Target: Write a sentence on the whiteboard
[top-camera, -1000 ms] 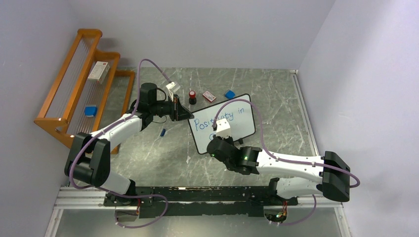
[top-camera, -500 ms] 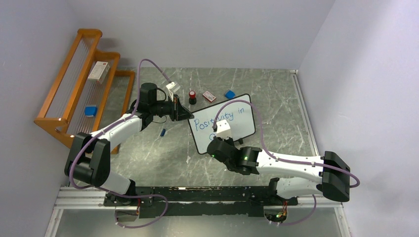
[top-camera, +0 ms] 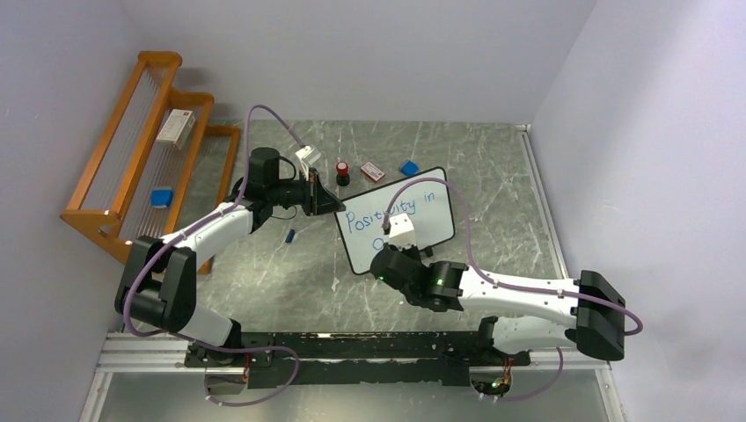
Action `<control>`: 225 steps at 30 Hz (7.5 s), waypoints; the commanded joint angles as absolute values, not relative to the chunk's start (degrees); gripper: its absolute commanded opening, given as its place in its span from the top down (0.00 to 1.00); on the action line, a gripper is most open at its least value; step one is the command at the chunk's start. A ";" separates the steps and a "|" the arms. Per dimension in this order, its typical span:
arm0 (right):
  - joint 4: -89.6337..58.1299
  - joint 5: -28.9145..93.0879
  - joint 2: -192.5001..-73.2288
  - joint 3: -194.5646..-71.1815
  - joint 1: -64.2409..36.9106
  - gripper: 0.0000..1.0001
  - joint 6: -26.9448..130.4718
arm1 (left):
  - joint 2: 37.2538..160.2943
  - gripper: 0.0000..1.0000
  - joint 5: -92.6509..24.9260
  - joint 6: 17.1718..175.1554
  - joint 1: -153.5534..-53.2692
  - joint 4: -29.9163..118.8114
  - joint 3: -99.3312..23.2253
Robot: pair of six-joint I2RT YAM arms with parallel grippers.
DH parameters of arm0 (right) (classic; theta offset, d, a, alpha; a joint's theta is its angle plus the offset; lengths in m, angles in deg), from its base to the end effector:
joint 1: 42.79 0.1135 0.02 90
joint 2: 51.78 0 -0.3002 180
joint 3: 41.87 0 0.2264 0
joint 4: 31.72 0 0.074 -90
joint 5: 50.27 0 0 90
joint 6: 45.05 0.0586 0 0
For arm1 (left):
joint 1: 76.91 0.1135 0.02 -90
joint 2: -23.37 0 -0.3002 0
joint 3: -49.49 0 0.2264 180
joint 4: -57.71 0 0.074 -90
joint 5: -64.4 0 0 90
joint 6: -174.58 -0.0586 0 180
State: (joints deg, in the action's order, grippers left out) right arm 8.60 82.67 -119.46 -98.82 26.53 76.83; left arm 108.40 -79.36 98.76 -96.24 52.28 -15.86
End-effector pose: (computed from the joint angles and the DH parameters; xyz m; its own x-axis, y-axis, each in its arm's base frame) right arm 0.1087 0.1748 0.2581 -0.5151 -0.2697 -0.8136 -0.3081 0.9440 -0.1179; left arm 0.2727 -0.1457 0.2902 -0.6050 0.0588 -0.7941 0.7598 0.3409 -0.5537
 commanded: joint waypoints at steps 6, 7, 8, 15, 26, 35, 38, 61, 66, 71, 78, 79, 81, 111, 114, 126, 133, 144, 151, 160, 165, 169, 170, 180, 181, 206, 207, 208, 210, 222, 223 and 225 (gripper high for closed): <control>7.72 86.19 -114.56 -97.67 25.88 1.00 77.77 | 109.50 0.95 -75.79 96.62 -96.42 48.72 -15.54; 7.76 86.45 -114.47 -97.67 25.72 1.00 77.73 | 109.41 0.95 -75.79 96.62 -96.42 48.69 -15.54; 7.62 86.62 -114.46 -97.60 25.63 1.00 77.73 | 109.49 0.95 -75.79 96.61 -96.42 48.67 -15.54; 5.32 86.88 -114.54 -97.34 25.05 1.00 77.28 | 109.41 0.95 -75.79 96.48 -96.42 48.58 -15.54; 2.81 86.01 -115.82 -97.11 24.12 1.00 76.22 | 109.50 0.95 -75.80 96.47 -96.42 48.58 -15.54; 2.47 84.83 -117.24 -97.07 23.08 1.00 76.07 | 109.59 0.95 -75.81 96.40 -96.42 48.48 -15.54; 1.93 84.34 -117.43 -97.14 23.09 1.00 75.60 | 109.57 0.95 -75.93 96.53 -96.42 48.58 -15.54; 1.31 78.87 -118.33 -97.44 23.04 1.00 72.80 | 109.53 0.95 -75.96 96.53 -96.41 48.64 -15.54; 2.52 78.57 -117.90 -97.27 23.04 1.00 73.21 | 109.67 0.95 -75.79 96.44 -96.42 48.49 -15.54; 3.73 78.16 -117.56 -97.19 23.05 1.00 73.53 | 109.67 0.95 -75.84 96.41 -96.40 48.40 -15.54; 5.47 78.40 -117.53 -96.88 23.07 1.00 74.42 | 109.74 0.95 -75.71 96.36 -96.42 48.34 -15.63; 5.78 78.52 -117.60 -96.88 23.04 1.00 74.64 | 109.68 0.95 -75.70 96.22 -96.42 48.32 -15.63; 6.41 78.80 -117.70 -96.88 23.06 1.00 74.90 | 109.68 0.95 -75.70 96.26 -96.42 48.32 -15.63; 5.72 83.98 -111.49 -95.66 21.98 1.00 75.98 | 109.75 0.95 -75.89 96.29 -96.40 48.32 -15.63; 4.13 82.53 -111.63 -95.35 20.70 1.00 75.07 | 109.85 0.95 -75.96 96.29 -96.42 48.39 -15.63; 1.12 77.17 -113.39 -95.01 18.59 1.00 72.95 | 110.03 0.95 -75.92 96.09 -96.42 48.10 -15.80; 2.42 77.57 -113.18 -94.34 16.32 1.00 73.48 | 110.12 0.95 -75.79 95.89 -96.42 47.97 -15.80; 3.02 79.17 -110.71 -94.01 14.08 1.00 73.15 | 110.11 0.95 -75.70 95.55 -96.42 47.44 -15.98; 2.04 76.35 -107.96 -94.06 14.16 1.00 70.60 | 110.25 0.95 -75.29 95.00 -96.42 46.61 -16.28; 1.46 74.22 -109.51 -94.81 14.15 1.00 69.78 | 110.37 0.95 -74.65 93.79 -96.42 44.95 -17.03; 0.64 74.77 -109.53 -94.88 14.11 1.00 69.56 | 110.38 0.95 -74.80 93.69 -96.42 44.90 -17.11; 0.15 74.52 -110.11 -95.03 14.07 1.00 69.40 | 110.45 0.95 -74.97 93.82 -96.42 45.05 -17.04; 0.07 74.44 -110.35 -95.11 14.12 1.00 69.40 | 110.39 0.95 -74.99 93.84 -96.42 45.09 -17.04; 0.49 74.85 -112.25 -94.94 14.07 1.00 70.03 | 110.41 0.95 -75.21 94.01 -96.42 45.26 -17.04; 0.80 74.79 -112.33 -94.94 14.03 1.00 70.22 | 110.43 0.95 -75.20 94.07 -96.42 45.29 -17.03; 6.20 71.79 -112.47 -94.58 14.13 1.00 71.67 | 110.33 0.95 -74.92 93.81 -96.37 45.02 -17.11; 6.34 71.79 -112.51 -94.57 14.15 1.00 71.74 | 110.32 0.95 -74.91 93.75 -96.42 44.86 -17.12; 6.55 71.88 -112.52 -94.59 14.16 1.00 71.84 | 110.37 0.95 -74.91 93.73 -96.42 44.85 -17.12; 6.61 72.07 -112.46 -94.44 14.13 1.00 71.86 | 110.38 0.95 -74.93 93.70 -96.42 44.76 -17.12; 7.75 72.74 -113.47 -95.24 14.12 1.00 72.86 | 110.38 0.95 -74.64 93.22 -96.42 44.24 -17.34; 7.78 72.86 -113.44 -95.23 14.15 1.00 72.99 | 110.38 0.95 -74.68 93.19 -96.42 44.20 -17.34; 7.99 73.29 -113.42 -95.34 14.12 1.00 73.23 | 110.40 0.95 -74.69 93.15 -96.42 44.19 -17.39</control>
State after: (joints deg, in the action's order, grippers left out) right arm 6.92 72.17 -112.64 -95.04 14.44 71.95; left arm 108.51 -78.68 96.55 -96.31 48.89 -17.28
